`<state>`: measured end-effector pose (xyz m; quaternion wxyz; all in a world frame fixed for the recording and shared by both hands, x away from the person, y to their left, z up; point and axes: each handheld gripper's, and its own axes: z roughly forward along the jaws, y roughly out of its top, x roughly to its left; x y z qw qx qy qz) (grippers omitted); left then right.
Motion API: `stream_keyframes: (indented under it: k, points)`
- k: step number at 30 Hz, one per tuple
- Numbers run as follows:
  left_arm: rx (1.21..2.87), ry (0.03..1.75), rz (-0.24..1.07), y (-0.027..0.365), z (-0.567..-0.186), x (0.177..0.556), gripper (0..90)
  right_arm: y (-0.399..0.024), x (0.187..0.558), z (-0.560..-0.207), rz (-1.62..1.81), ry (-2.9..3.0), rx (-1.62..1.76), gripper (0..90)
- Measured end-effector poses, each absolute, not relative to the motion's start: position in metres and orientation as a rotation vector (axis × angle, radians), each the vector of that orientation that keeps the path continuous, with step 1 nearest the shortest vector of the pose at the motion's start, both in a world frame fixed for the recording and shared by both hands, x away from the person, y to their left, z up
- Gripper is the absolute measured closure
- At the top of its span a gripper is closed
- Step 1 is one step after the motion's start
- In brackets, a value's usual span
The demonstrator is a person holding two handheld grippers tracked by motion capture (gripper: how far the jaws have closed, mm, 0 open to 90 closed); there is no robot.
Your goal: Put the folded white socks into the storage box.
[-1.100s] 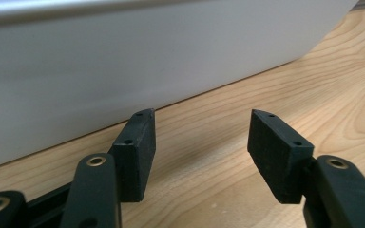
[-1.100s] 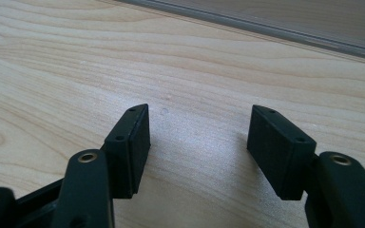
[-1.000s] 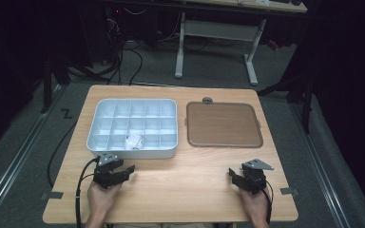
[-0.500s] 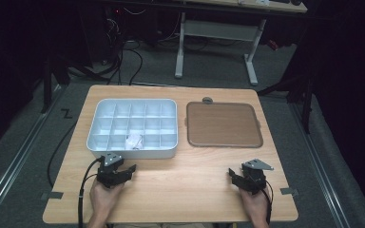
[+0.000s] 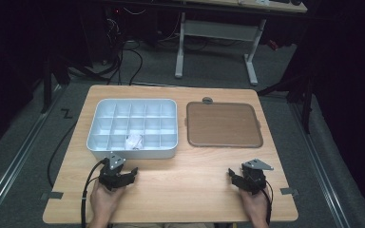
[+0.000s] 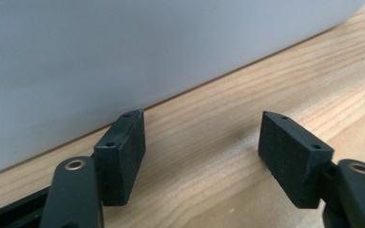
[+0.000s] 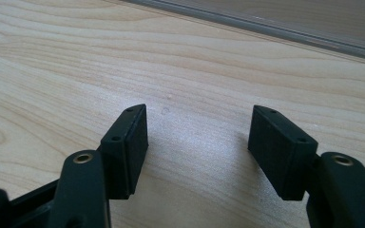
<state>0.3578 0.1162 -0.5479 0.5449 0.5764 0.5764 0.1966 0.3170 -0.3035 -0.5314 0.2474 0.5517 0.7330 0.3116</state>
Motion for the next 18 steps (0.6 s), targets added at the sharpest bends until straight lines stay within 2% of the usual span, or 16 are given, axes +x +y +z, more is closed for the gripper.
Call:
stream_keyframes:
  k: [18]
  points:
    - [1.365, 1.369, 0.464, 0.1163, -0.5478, 0.3551, 32.9, -0.3039, 0.3172, -0.5314, 0.859, 2.003, 1.505, 37.5]
